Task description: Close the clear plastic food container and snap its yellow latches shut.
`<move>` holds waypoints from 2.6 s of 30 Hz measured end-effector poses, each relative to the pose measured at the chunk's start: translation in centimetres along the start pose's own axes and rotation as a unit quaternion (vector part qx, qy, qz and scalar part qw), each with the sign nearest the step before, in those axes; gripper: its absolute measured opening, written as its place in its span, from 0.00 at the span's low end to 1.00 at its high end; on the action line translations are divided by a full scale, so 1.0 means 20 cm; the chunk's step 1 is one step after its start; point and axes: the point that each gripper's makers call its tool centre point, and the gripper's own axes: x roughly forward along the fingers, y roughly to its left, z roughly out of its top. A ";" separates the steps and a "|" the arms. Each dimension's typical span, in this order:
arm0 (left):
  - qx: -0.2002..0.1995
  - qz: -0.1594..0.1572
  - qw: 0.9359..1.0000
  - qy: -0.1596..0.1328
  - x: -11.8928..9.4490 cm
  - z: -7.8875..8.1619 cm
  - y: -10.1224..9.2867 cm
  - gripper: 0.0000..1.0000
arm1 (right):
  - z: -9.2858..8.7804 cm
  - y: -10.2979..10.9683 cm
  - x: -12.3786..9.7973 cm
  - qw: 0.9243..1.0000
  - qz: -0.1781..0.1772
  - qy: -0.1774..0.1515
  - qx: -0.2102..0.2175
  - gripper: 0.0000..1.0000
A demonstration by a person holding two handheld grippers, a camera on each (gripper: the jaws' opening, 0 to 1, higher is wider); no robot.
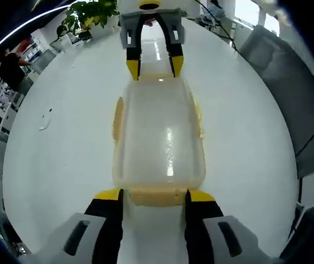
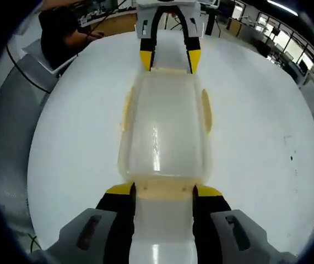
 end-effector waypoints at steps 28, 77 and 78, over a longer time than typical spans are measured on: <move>-0.042 -0.039 0.998 0.023 0.01 -0.01 -0.03 0.34 | -0.01 -0.01 0.00 0.999 0.012 0.030 -0.017 0.39; -0.097 -0.015 0.995 0.025 -0.21 0.22 -0.10 0.32 | 0.00 0.05 -0.32 0.999 -0.004 -0.018 -0.044 0.36; -0.096 -0.013 0.995 0.026 -0.21 0.25 -0.10 0.32 | -0.02 0.05 -0.34 0.999 -0.006 -0.018 -0.046 0.36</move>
